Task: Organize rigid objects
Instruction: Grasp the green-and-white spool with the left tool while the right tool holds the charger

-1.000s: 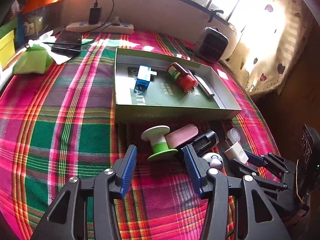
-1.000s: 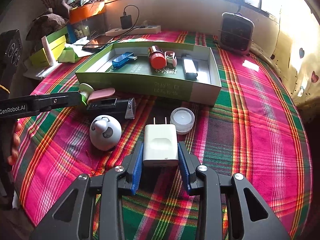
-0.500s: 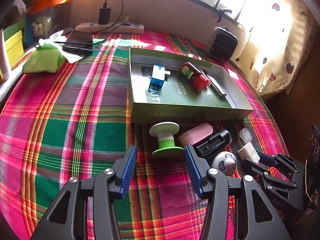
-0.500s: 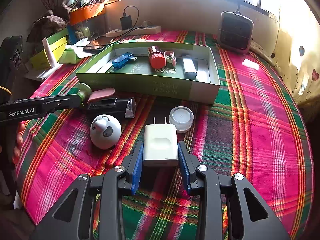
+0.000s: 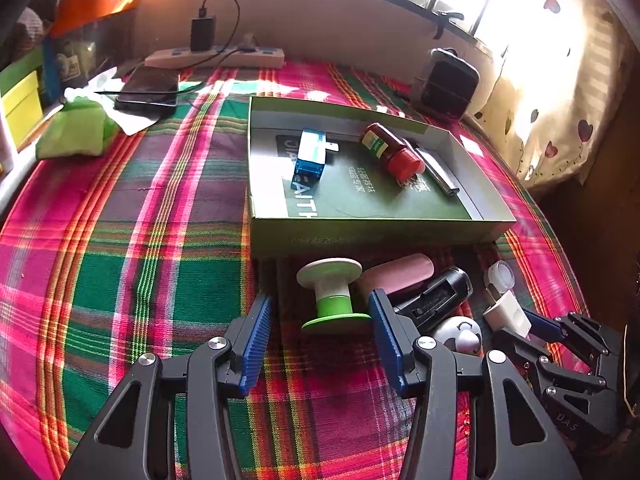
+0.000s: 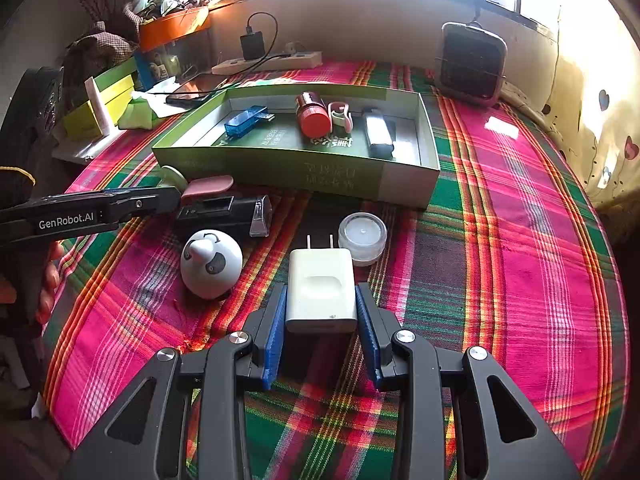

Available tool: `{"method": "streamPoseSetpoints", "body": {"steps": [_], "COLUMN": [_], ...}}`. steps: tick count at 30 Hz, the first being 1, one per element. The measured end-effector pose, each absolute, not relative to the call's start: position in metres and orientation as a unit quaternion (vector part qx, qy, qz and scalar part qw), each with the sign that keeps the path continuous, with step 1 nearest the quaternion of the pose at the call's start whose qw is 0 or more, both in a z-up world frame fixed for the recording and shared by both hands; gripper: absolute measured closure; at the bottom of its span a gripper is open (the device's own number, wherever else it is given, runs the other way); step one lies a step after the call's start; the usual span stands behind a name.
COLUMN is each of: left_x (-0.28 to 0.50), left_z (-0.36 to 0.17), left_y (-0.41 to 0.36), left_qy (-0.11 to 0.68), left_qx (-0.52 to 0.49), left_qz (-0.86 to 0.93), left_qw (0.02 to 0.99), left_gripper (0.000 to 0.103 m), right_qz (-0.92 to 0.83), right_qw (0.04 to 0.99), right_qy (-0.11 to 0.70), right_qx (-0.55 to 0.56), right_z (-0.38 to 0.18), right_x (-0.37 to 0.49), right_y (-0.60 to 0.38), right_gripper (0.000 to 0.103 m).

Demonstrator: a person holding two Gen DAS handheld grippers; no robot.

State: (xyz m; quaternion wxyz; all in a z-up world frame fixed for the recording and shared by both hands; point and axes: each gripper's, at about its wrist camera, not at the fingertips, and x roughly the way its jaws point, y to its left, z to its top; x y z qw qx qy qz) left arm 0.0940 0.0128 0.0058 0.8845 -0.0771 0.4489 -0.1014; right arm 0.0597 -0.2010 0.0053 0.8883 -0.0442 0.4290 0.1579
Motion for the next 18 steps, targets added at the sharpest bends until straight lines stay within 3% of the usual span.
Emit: {"method": "streamPoseSetpoints", "body": {"steps": [6, 10, 18], "left_x": [0.0926, 0.092, 0.092], "left_z": [0.0056, 0.005, 0.0051], "left_y": [0.0167, 0.0201, 0.0216], "left_qy": [0.445, 0.445, 0.445], "left_qx": [-0.087, -0.087, -0.091], "left_qz": [-0.102, -0.094, -0.095], "left_qw": [0.885, 0.886, 0.886], "left_gripper": [0.056, 0.069, 0.07], "right_qz": [0.158, 0.158, 0.158], "right_qw": [0.888, 0.888, 0.888], "right_qy": [0.429, 0.429, 0.429], "right_qx": [-0.044, -0.045, -0.045], "right_z": [0.0055, 0.0053, 0.0051], "right_x": [0.0594, 0.0596, 0.0595], "right_y": [-0.2004, -0.2005, -0.1999], "right_gripper": [0.068, 0.068, 0.068]}}
